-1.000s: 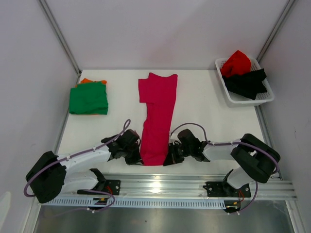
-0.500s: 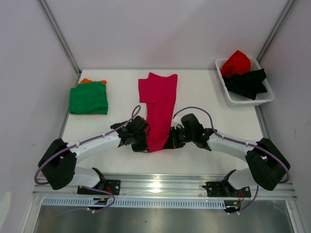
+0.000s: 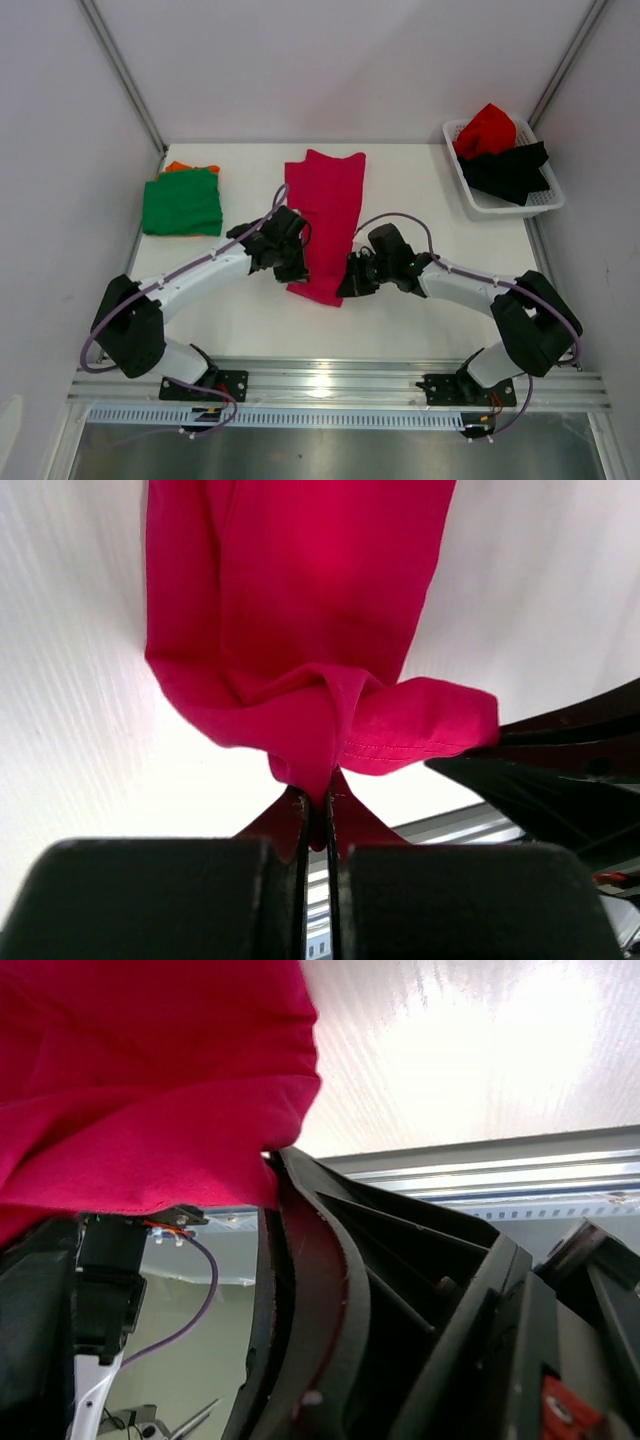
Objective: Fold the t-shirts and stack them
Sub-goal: Fold the folded rectangular tshirt in 1/3 of the way
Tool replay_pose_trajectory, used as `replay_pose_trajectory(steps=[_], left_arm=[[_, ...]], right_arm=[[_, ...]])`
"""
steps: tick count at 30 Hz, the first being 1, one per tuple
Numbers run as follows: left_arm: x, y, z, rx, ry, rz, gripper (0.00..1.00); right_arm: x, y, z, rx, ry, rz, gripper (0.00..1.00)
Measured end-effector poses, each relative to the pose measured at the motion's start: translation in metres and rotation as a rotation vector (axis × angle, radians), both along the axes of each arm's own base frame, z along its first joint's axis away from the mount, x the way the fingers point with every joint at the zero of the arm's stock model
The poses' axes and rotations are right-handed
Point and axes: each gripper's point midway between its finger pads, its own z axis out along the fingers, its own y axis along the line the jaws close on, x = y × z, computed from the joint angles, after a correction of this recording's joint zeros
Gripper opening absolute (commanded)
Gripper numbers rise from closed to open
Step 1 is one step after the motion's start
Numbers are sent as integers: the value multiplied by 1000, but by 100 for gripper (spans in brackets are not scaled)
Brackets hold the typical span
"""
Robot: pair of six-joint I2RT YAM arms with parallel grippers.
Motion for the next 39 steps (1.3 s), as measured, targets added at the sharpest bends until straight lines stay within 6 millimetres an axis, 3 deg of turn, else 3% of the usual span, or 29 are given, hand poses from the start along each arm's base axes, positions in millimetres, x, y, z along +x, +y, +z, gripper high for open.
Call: replay_pose_trajectory(steps=[5, 9, 15, 26, 34, 39], left_arm=[[26, -2, 13, -1, -23, 15, 1], [45, -4, 18, 3, -35, 20, 1], [64, 2, 19, 8, -37, 40, 1], [76, 2, 14, 7, -25, 35, 1], [79, -1, -2, 13, 17, 29, 1], [100, -6, -8, 17, 24, 25, 0]], right_arm=[[19, 2, -1, -17, -17, -1, 2], [44, -2, 5, -22, -46, -26, 2], [82, -20, 13, -8, -76, -106, 2], [110, -21, 26, 2, -124, -131, 2], [113, -24, 6, -25, -80, -138, 2], [118, -29, -2, -36, -63, -154, 2]])
